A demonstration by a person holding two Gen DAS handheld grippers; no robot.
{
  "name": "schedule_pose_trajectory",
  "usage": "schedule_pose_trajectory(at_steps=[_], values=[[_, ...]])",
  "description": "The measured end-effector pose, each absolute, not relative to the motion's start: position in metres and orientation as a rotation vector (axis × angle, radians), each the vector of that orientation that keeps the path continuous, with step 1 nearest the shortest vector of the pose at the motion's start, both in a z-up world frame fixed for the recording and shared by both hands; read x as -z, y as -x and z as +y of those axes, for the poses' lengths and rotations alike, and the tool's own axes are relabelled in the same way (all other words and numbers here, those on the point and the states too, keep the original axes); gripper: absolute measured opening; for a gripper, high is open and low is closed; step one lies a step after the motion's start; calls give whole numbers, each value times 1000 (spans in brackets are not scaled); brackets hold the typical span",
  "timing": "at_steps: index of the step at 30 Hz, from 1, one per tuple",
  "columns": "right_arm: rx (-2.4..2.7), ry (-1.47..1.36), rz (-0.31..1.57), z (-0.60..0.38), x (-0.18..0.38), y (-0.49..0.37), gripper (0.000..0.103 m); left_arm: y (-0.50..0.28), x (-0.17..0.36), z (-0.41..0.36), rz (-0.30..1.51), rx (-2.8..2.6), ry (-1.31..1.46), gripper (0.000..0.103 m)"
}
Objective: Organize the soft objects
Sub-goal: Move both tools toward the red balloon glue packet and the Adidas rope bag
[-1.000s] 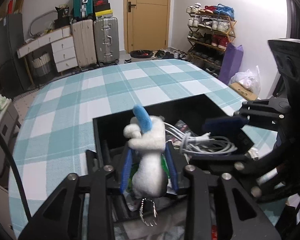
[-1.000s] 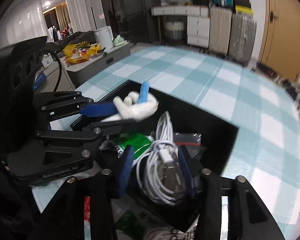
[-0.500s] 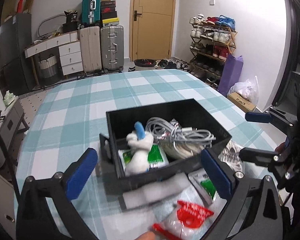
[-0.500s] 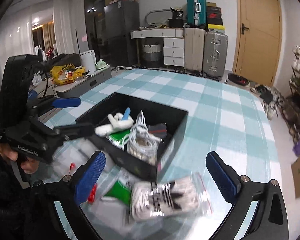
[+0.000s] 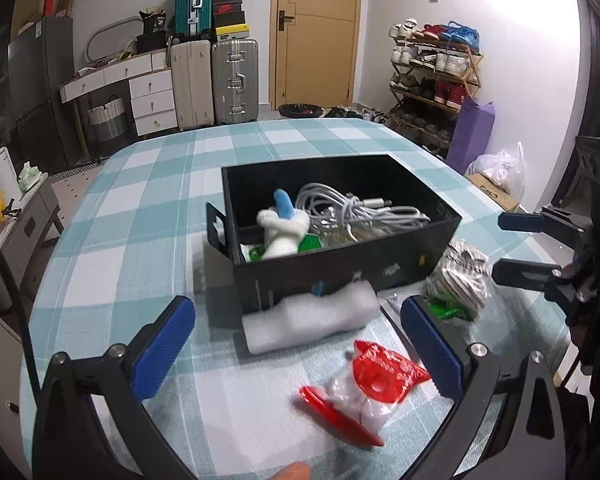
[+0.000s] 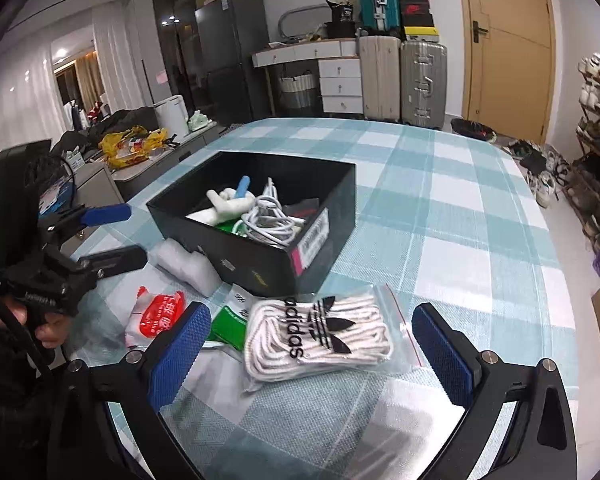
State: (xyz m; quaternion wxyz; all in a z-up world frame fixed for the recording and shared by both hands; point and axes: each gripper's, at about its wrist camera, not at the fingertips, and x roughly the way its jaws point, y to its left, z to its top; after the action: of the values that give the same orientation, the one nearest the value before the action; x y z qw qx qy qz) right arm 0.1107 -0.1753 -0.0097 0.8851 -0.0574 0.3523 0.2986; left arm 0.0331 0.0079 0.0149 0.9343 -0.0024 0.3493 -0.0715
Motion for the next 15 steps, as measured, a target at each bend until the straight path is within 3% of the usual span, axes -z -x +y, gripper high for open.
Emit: schedule_pose_trajectory(at_steps=[15], values=[[-621, 95, 800, -172, 30, -121, 102, -24, 3, -14, 764, 201, -31, 103]])
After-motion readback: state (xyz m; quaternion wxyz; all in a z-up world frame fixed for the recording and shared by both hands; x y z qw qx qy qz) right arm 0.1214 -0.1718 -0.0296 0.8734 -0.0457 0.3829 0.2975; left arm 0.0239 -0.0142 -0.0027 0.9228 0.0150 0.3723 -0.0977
